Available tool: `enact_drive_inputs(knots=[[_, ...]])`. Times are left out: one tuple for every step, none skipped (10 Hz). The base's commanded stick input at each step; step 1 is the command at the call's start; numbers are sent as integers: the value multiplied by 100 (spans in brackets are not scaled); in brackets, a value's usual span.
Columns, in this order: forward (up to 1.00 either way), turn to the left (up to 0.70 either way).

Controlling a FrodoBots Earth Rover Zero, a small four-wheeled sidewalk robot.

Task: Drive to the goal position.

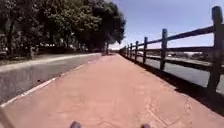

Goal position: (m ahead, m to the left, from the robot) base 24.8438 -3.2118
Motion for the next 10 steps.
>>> enact_drive_inputs(knots=[[100,0],[100,0],[100,0],[100,0],[100,0],[100,0],[100,0],[100,0],[100,0],[100,0]])
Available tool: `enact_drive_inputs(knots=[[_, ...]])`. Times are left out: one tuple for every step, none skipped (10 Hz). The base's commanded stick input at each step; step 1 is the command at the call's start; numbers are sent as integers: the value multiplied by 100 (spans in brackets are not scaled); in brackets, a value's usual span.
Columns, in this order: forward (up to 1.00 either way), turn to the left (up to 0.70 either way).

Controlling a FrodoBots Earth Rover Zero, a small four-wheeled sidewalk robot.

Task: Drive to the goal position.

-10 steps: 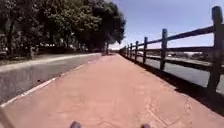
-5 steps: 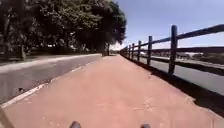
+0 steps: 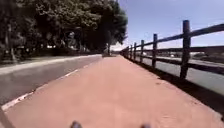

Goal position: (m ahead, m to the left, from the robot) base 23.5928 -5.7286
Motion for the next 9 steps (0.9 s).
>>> enact_drive_inputs(knots=[[100,0],[100,0],[100,0],[100,0],[100,0],[100,0],[100,0],[100,0],[100,0]])
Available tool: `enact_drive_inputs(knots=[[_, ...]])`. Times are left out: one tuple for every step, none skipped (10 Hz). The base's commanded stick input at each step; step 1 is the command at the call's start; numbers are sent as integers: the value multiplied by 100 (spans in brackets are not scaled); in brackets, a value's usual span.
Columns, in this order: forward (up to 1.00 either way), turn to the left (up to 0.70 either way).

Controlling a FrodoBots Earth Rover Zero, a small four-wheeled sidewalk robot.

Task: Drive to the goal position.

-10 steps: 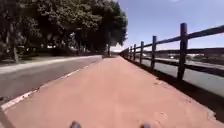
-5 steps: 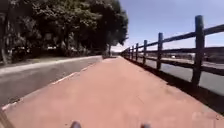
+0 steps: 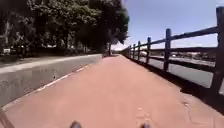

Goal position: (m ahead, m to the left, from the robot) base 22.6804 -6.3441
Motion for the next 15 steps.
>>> enact_drive_inputs(knots=[[100,0],[100,0],[100,0],[100,0],[100,0],[100,0],[100,0],[100,0],[100,-22],[100,-40],[100,-40],[100,-27],[100,0],[100,0],[100,0]])
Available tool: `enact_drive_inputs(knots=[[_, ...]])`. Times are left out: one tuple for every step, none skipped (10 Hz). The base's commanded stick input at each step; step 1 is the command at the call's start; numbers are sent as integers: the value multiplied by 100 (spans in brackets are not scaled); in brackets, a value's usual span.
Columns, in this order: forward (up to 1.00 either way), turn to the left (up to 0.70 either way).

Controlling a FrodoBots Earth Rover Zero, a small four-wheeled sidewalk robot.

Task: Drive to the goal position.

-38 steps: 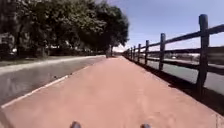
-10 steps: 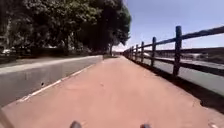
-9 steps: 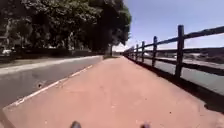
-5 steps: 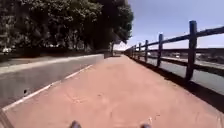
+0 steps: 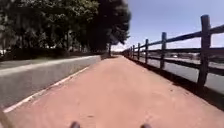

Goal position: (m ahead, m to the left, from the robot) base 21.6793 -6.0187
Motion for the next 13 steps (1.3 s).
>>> enact_drive_inputs(knots=[[100,0],[100,0],[100,0],[100,0],[100,0],[100,0],[100,0],[100,0],[100,0],[100,0],[100,-33],[100,-40],[100,-38]])
